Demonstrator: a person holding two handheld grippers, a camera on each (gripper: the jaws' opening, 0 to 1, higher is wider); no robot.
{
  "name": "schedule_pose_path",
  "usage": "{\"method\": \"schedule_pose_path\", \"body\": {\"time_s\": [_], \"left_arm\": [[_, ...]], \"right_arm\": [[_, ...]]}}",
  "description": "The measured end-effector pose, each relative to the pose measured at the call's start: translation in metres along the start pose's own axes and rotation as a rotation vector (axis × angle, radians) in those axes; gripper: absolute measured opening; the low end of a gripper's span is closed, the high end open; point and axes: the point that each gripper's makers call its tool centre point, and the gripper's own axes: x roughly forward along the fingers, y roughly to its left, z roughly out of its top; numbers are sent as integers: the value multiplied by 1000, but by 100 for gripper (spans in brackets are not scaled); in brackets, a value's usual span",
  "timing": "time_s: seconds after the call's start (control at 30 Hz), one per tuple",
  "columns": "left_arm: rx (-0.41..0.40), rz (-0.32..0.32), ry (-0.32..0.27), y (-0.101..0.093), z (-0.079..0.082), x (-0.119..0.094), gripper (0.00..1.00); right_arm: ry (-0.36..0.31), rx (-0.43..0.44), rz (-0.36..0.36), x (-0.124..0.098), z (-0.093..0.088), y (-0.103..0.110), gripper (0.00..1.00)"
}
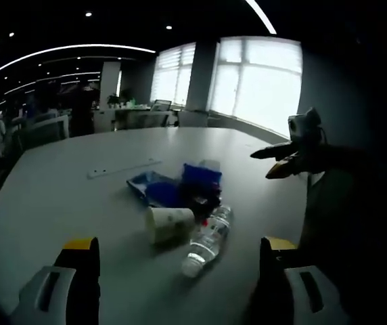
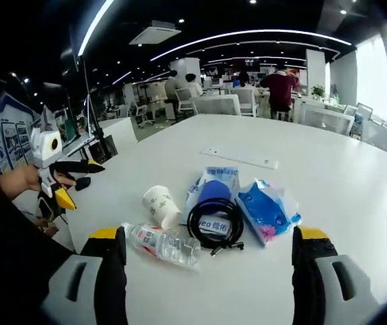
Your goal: Arrange the tabletop items into an orderly group along one side of the table until the central work area is clear of visible clutter.
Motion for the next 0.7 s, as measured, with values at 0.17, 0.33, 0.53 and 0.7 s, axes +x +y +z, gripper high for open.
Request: {"method": "schedule_pose_path", "body": {"time_s": [0.17, 0.33, 0.53, 0.7], "left_arm": [[25, -41, 13, -9, -7, 8, 88], [54, -94, 16, -25, -8, 19, 78], [98, -146, 39, -37, -15, 35, 65], [149, -180, 98, -44, -27, 46, 62]], "right_arm": [[4, 8, -7, -1, -5, -1, 99], [11, 22, -14, -2, -11, -5, 98], [18, 31, -23, -4, -16, -6, 97], [24, 28, -26, -5, -20, -6, 97]]}}
